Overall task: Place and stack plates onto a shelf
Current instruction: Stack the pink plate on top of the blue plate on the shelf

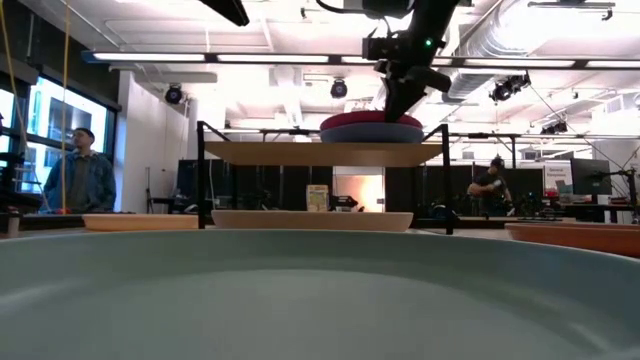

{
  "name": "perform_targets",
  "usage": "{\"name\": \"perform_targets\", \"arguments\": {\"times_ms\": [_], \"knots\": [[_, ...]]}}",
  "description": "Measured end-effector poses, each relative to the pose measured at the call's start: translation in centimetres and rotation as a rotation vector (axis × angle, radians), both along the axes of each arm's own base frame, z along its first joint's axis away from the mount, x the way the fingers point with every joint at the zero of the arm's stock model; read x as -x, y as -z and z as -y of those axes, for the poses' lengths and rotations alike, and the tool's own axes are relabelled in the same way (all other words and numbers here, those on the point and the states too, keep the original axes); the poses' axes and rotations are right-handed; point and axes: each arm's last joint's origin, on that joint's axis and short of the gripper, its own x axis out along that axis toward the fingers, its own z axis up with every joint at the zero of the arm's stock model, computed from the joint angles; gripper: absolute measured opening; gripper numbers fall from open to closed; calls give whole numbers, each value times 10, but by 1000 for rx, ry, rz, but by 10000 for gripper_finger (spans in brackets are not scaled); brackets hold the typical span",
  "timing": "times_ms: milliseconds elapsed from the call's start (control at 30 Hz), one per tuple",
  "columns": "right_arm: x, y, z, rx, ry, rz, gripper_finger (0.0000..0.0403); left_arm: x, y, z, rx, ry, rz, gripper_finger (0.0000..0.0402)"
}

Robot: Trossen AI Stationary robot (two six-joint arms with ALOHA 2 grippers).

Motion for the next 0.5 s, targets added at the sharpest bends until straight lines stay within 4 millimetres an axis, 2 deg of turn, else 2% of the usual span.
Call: {"name": "perform_targets", "arguments": {"times_ms": [500], "knots": [[1, 0, 0, 17, 11, -12, 1, 0, 0, 0, 0, 0, 0, 104]]}}
